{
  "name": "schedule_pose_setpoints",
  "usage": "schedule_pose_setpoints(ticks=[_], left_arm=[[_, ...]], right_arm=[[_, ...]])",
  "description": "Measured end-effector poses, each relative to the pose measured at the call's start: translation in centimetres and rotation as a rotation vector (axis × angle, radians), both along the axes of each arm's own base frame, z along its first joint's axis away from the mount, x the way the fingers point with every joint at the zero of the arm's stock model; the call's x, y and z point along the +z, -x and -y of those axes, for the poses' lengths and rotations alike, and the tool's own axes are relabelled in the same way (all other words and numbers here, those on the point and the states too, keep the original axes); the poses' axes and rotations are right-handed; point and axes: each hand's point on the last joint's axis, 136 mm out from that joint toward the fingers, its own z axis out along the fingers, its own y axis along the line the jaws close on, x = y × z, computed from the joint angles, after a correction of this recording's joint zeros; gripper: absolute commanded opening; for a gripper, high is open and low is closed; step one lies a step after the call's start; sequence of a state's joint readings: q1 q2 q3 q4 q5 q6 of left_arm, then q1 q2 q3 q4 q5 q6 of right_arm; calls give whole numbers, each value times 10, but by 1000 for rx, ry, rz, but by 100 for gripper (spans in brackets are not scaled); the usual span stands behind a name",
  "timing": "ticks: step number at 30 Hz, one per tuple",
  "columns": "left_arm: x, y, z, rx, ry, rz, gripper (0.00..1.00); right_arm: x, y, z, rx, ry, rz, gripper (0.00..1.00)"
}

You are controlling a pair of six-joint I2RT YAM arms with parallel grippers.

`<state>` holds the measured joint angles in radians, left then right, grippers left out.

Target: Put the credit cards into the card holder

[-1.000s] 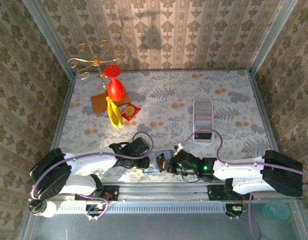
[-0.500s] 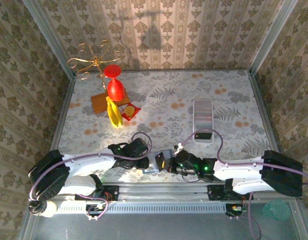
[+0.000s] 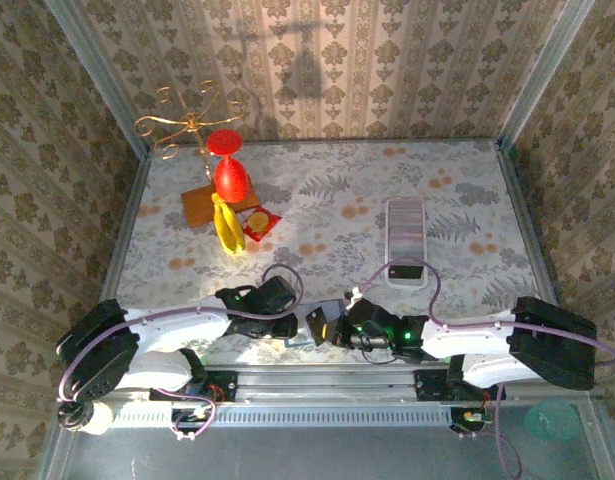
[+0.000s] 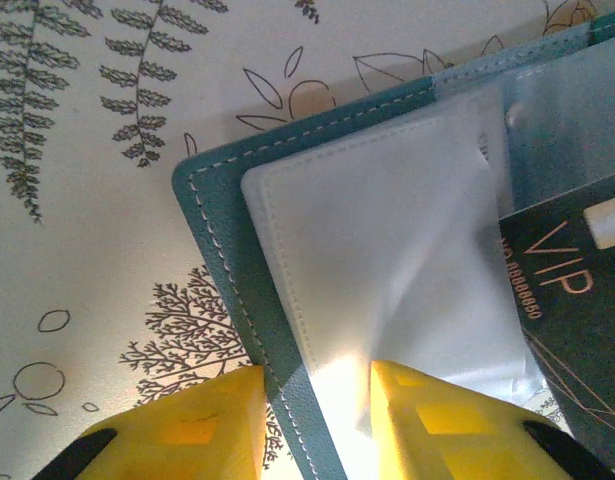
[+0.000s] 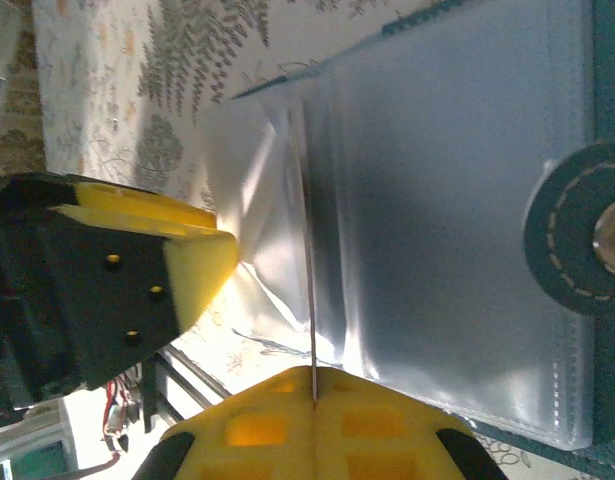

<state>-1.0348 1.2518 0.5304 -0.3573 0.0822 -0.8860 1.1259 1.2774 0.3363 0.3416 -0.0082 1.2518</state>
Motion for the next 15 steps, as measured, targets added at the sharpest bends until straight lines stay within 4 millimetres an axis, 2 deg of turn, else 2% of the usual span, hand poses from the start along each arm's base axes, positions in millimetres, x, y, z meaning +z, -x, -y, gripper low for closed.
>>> schedule_pose_setpoints(ticks=[15], left_arm=[[0,0,0,0,1,0,31]], right_arm=[[-1,-3,0,-2,-2,-1,0]])
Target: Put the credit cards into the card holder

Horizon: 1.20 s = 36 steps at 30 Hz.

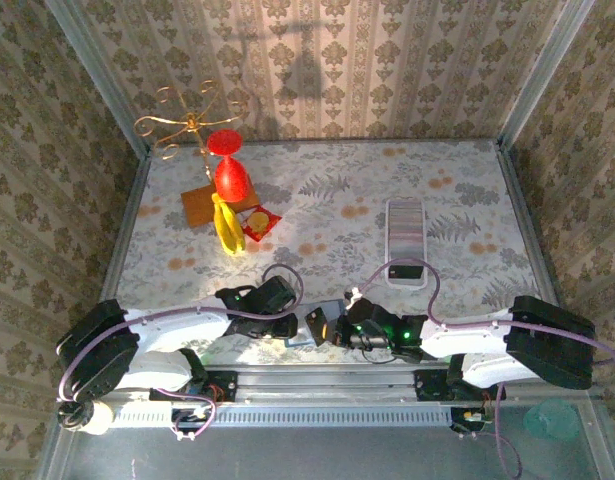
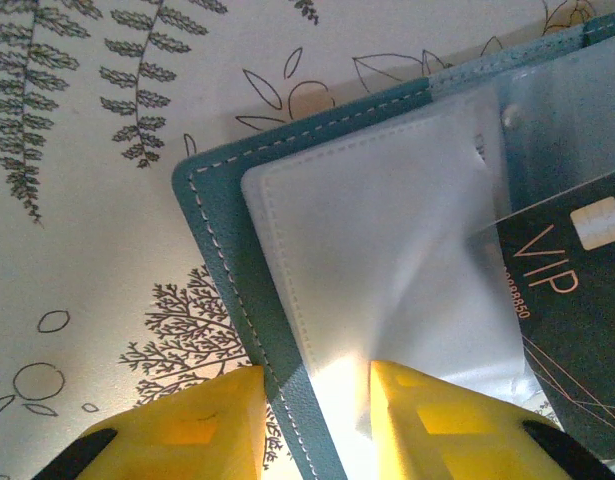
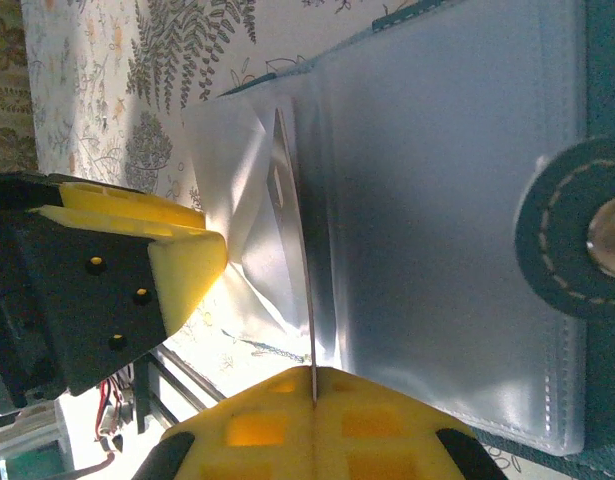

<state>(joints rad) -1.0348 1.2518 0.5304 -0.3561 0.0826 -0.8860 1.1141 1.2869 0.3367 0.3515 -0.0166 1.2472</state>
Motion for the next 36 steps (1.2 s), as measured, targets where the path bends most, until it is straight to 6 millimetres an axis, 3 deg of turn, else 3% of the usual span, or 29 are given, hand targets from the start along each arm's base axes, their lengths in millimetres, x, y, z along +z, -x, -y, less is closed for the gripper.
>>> schedule_pose_setpoints(ticks=[9,18,36], left_arm=[[0,0,0,0,0,0,31],[0,0,0,-1,0,0,31],[0,0,0,-1,0,-1,32]], right_arm=[[-3,-9,-2,-1,-1,10,0],[-1,-18,-18,17,-17,17,0],[3,-18,-12,48,17,62,0]])
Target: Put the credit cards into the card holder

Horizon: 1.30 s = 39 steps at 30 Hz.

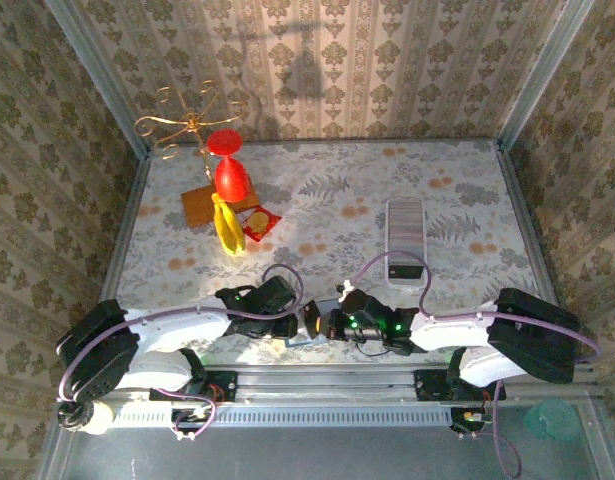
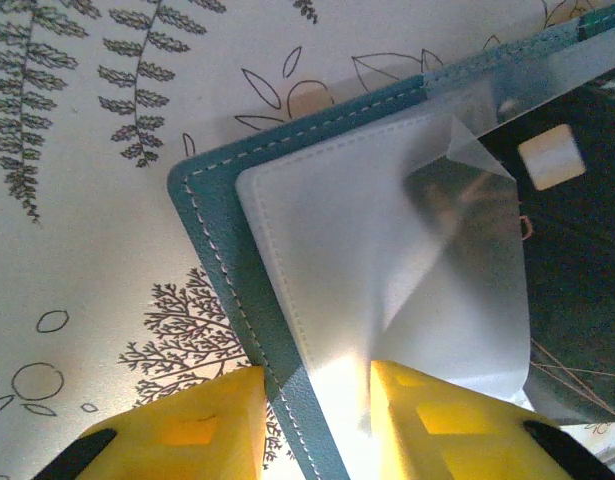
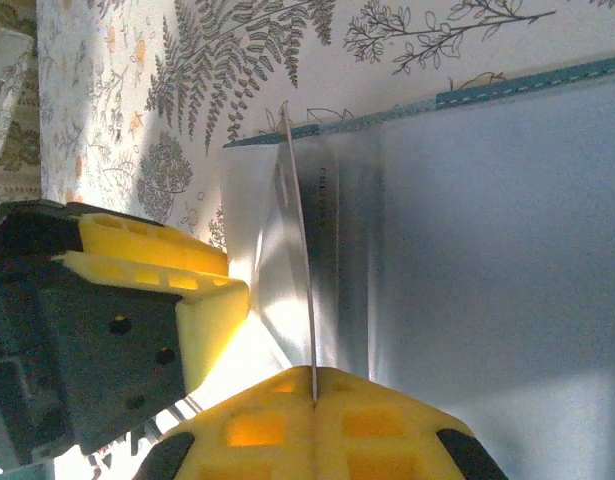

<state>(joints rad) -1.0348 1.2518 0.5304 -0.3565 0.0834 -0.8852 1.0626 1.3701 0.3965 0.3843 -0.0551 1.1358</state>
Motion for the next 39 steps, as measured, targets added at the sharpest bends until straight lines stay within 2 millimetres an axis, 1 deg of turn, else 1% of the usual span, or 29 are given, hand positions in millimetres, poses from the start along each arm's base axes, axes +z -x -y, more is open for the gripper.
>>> schedule_pose_setpoints(ticks=[5,11,15,19,31,34,37,38,39], left_arm=[[0,0,0,0,-1,0,31],[-1,0,0,0,-1,-1,31],[-1,0,0,-1,0,-3,31],[0,0,1,-1,1,-3,31],[0,1,1,-2,3,-5,31],[0,1,1,-2,3,-5,31],[0,1,1,-2,3,-6,32],[0,1,1,-2,3,-5,32],[0,1,1,-2,3,-6,32]], right_arm=[[4,-3,2,-13,0,20,0],[3,-5,3,-20,-2,25,0],[1,-6,1,-20,-4,26,0],[-6,-7,0,-19,7,20,0],[-8,-8,-5,-14,4,16,0],[-7,-8,-5,-16,-2,16,5],[-8,-8,-6,-18,-2,13,6],[-9,-8,-6,-21,-2,10,8],[-9,-8,-6,-22,-3,8,13]])
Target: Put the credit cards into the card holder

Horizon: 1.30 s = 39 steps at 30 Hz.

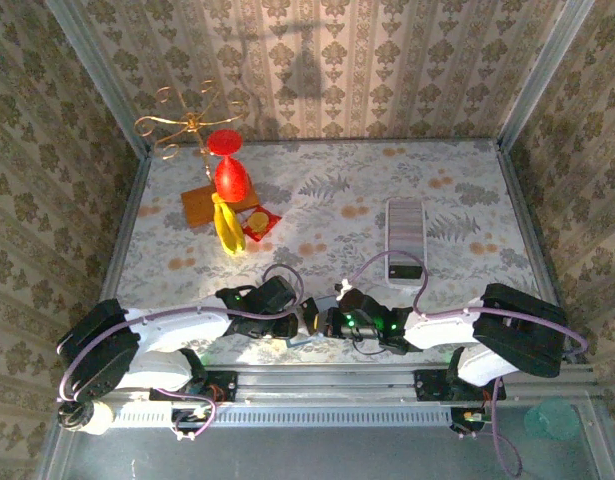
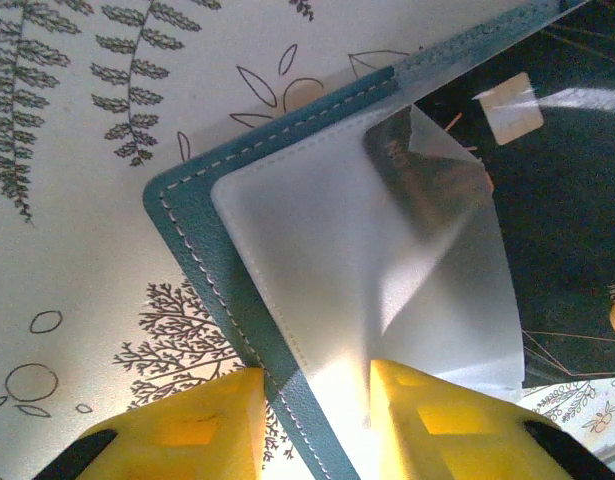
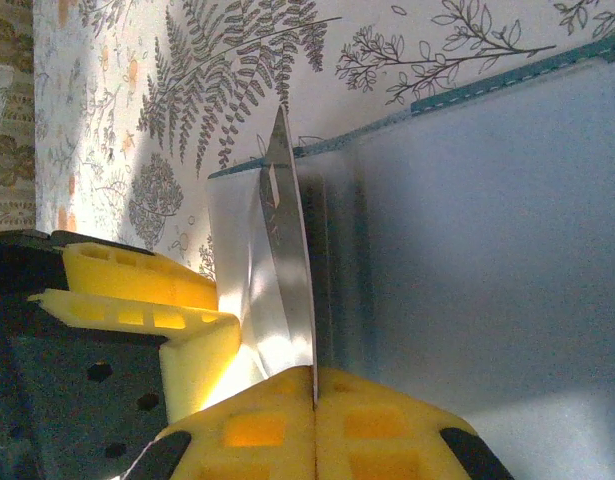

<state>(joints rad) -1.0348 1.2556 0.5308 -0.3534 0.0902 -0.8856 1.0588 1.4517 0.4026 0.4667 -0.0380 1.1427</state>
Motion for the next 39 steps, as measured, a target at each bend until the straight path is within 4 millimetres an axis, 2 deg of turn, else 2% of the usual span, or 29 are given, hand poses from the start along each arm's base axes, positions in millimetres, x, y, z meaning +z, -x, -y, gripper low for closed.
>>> schedule_pose_setpoints(ticks=[5,7,10,14,20,26,32,35,39], left_arm=[[0,0,0,-1,1,0,32],[0,0,0,0,1,0,31],[0,0,1,-1,2,-1,32],[0,0,0,-1,2,-2,31],[0,0,0,-5,1,-1,32],[0,0,0,-7,2,0,32],[0,0,0,-14,1,3,31],[0,0,0,-14,0,3,31],[0,-1,0,-10,0,3,37]], right_arm=[[-5,4,0,9,18,-29,32],[-6,4,0,14,31,-34,36],[-3,5,0,25,54,-31,52],[4,4,0,44,85,-24,60],[4,5,2,70,154,-24,57],[-1,5,8,72,204,-29,39],[-10,3,1,97,244,-42,24],[-10,4,-3,116,243,-48,25],[-10,5,-3,131,248,-42,32]])
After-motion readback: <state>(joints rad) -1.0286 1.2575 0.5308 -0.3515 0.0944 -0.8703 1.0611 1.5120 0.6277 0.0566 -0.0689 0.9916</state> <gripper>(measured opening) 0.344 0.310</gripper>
